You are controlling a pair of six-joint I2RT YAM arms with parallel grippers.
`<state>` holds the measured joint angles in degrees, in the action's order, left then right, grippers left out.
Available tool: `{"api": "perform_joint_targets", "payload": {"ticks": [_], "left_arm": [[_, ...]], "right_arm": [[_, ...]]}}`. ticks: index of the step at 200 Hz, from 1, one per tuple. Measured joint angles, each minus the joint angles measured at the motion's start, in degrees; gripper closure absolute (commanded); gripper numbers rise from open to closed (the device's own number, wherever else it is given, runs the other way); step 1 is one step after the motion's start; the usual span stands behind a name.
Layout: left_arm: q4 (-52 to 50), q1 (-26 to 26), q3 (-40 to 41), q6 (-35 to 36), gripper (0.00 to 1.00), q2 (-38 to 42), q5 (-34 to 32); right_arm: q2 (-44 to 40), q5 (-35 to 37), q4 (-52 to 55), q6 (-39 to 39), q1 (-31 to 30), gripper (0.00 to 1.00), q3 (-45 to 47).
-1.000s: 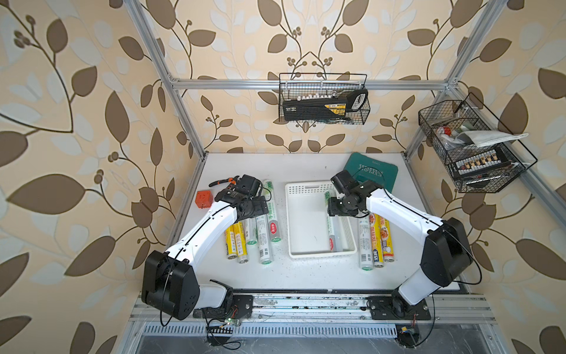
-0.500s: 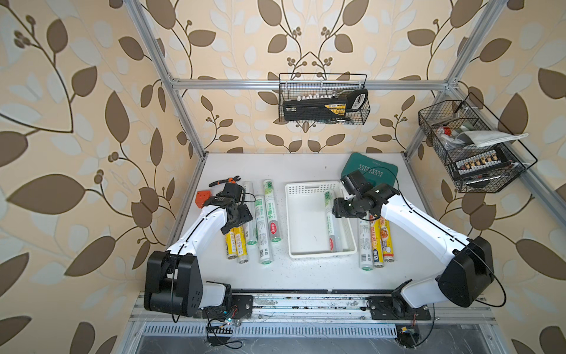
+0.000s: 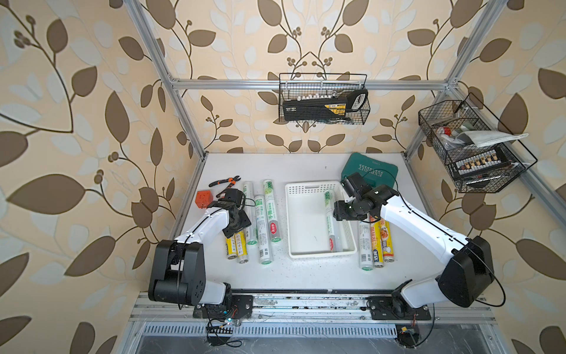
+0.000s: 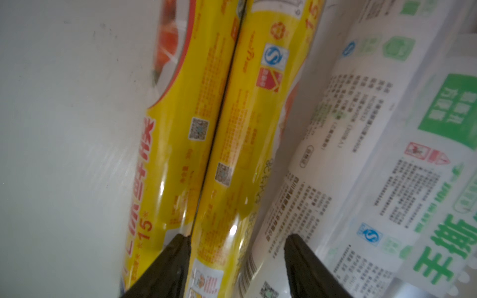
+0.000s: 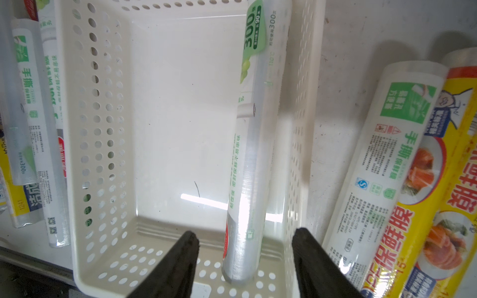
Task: Put the plastic wrap into the basket
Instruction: Pick up the plastic wrap from the center of the board.
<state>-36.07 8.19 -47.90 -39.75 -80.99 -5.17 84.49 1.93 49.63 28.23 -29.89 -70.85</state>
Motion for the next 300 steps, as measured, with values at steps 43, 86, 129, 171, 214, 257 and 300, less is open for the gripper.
{"api": "perform_joint_targets", "payload": {"ticks": [43, 86, 129, 171, 214, 257, 300], "left_arm": [[2.2, -0.4, 1.2, 0.0, 0.46, -1.6, 0.0], [4.4, -0.7, 1.6, 0.0, 0.47, -4.7, 0.7], [5.6, -0.7, 1.6, 0.5, 0.53, -5.7, 1.2], [5.2, -0.7, 1.6, 0.6, 0.57, -5.4, 1.2], [0.6, -0.7, 0.2, 0.6, 0.58, -0.2, 1.2], [-4.1, -0.6, -6.5, 0.7, 0.58, 5.1, 1.4], [-9.2, 2.1, -14.4, 1.3, 0.58, 6.2, 2.7]], "right_arm": [[0.0, 0.0, 0.3, -0.2, 0.0, 0.38, 0.0], [0.0, 0.0, 0.3, -0.2, 0.0, 0.38, 0.0], [0.0, 0.0, 0.3, -0.2, 0.0, 0.38, 0.0], [0.0, 0.0, 0.3, -0.2, 0.0, 0.38, 0.0], [0.0, 0.0, 0.3, -0.2, 0.0, 0.38, 0.0], [0.0, 0.0, 0.3, -0.2, 0.2, 0.38, 0.0], [0.0, -0.1, 0.3, -0.2, 1.2, 0.38, 0.1]]}}
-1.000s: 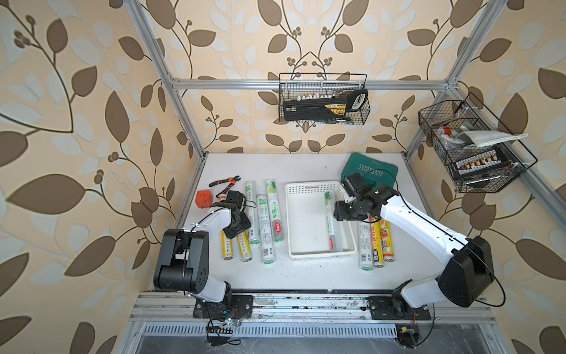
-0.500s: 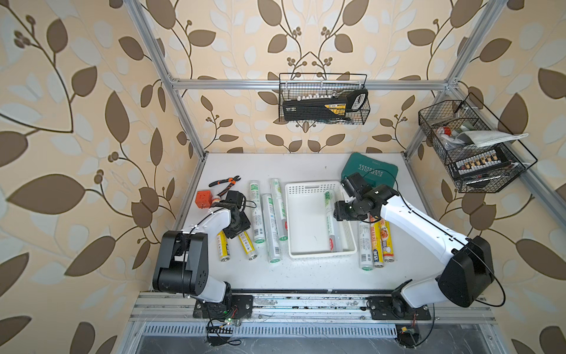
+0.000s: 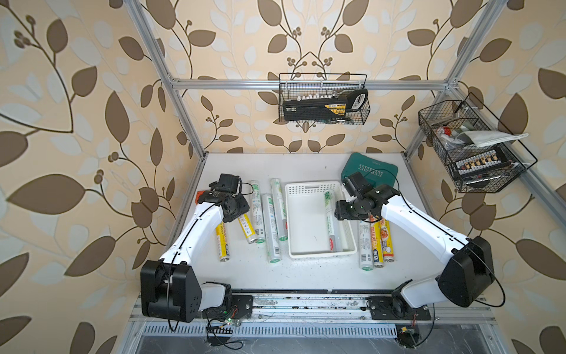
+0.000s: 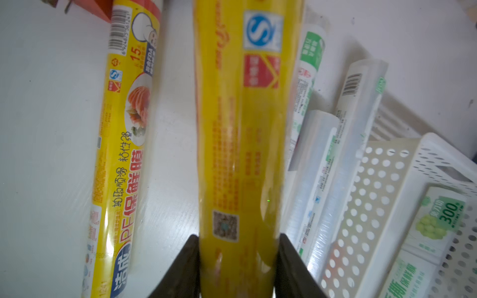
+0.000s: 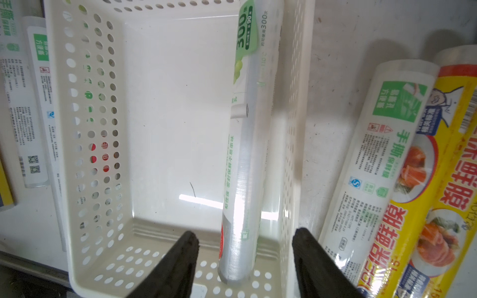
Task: Put the plastic wrap into the basket
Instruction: Pick up the plastic wrap from the center of the board.
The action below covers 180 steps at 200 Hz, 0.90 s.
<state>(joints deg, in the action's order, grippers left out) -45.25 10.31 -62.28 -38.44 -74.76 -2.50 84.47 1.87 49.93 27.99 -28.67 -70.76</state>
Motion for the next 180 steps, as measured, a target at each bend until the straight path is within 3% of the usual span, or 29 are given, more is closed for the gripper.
{"api": "perform_joint_targets", "payload": {"ticks": [66, 180], "left_arm": [[-4.4, 11.4, -15.7, 0.4, 0.59, -2.4, 0.1], [-1.5, 31.9, -29.6, -4.9, 0.59, -22.1, -1.6]], "right_arm": [[-2.6, -1.9, -0.3, -0.7, 4.1, 0.38, 2.6], [-7.0, -8.9, -2.8, -1.2, 12.1, 0.41, 9.9]]}}
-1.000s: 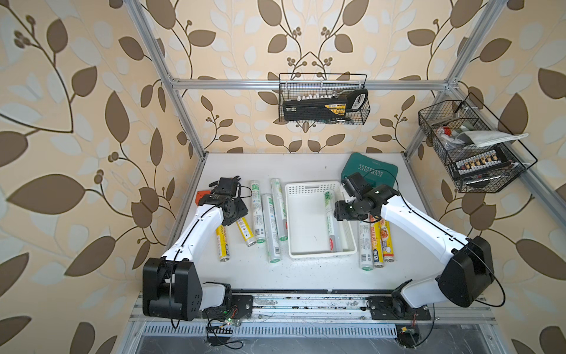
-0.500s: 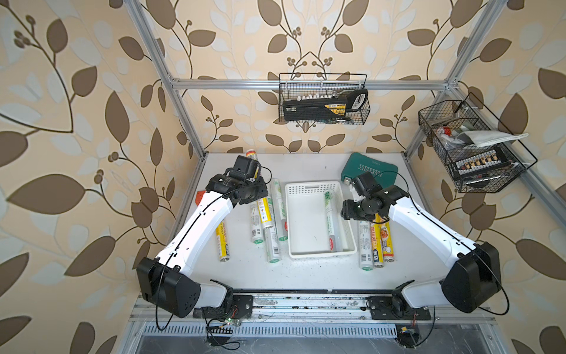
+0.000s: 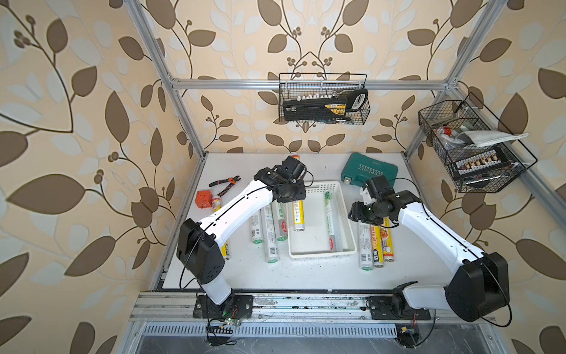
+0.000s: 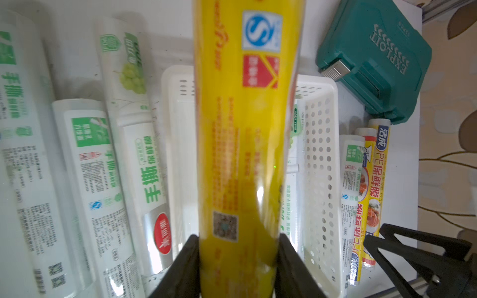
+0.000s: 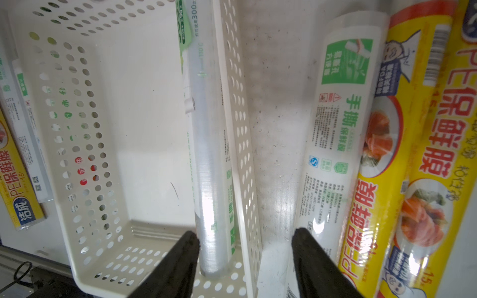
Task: Put the plastic wrap into the basket
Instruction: Pick up the plastic wrap from the center of the board, then place the plastic wrap in the basket.
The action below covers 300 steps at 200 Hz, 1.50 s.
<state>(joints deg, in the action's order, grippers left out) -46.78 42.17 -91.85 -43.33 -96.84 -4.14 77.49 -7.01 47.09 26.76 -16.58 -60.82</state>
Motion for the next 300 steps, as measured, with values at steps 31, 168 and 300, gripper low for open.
{"api": "perform_joint_targets", "payload": {"ticks": [31, 168, 300], "left_arm": [[2.7, 4.2, -2.3, -1.5, 0.59, -6.0, 0.3], [9.7, 8.2, -1.2, -9.2, 0.61, -18.1, 5.1], [12.9, 8.6, 4.2, -11.0, 0.62, -19.3, 7.7]], "right_arm": [[-0.1, -2.9, -1.6, 0.2, 0.1, 0.45, 2.3], [-0.1, -5.4, -5.2, 0.4, 0.1, 0.52, 6.1], [-0.1, -7.7, -6.7, 0.9, 0.0, 0.54, 7.7]]}}
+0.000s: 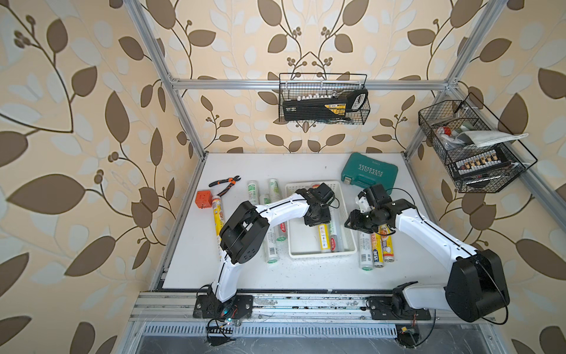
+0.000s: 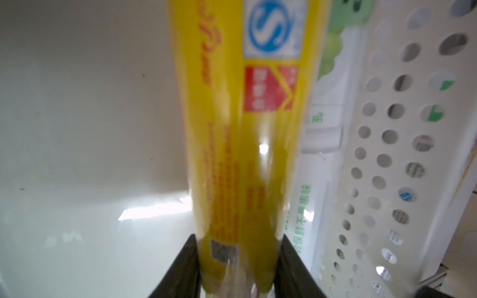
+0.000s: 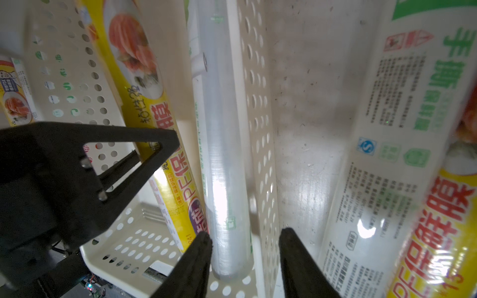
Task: Put the plastic wrap into the basket
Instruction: Place the plastic wrap in the basket.
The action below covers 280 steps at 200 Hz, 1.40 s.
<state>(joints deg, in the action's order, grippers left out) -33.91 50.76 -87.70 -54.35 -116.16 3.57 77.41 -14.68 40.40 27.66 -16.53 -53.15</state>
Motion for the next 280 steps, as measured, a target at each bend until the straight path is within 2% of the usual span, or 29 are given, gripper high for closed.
{"api": "perform_joint_targets", "payload": {"ticks": [46, 100, 143, 233, 280], "left_arm": [[0.7, 0.3, 1.7, -0.1, 0.61, 0.0, 1.4], [3.4, 0.3, 1.7, 0.3, 0.52, 0.0, 3.5], [4.2, 0.3, 1.7, 1.9, 0.4, 0.0, 4.1], [4.0, -0.2, 2.1, 2.9, 0.39, 0.7, 3.4], [0.4, -0.2, 2.1, 5.1, 0.33, 4.9, 1.2]], "right_arm": [[0.1, -0.2, -0.6, 0.6, -0.9, 0.55, 0.0], [0.4, -0.1, -1.1, 1.7, -2.5, 0.55, 0.0], [0.4, -0.1, -1.5, 3.0, -3.5, 0.56, 0.3], [0.4, -0.1, -2.4, 5.3, -5.7, 0.56, 1.0], [-0.2, 3.5, 2.5, 3.8, -5.8, 0.51, -2.1]]}}
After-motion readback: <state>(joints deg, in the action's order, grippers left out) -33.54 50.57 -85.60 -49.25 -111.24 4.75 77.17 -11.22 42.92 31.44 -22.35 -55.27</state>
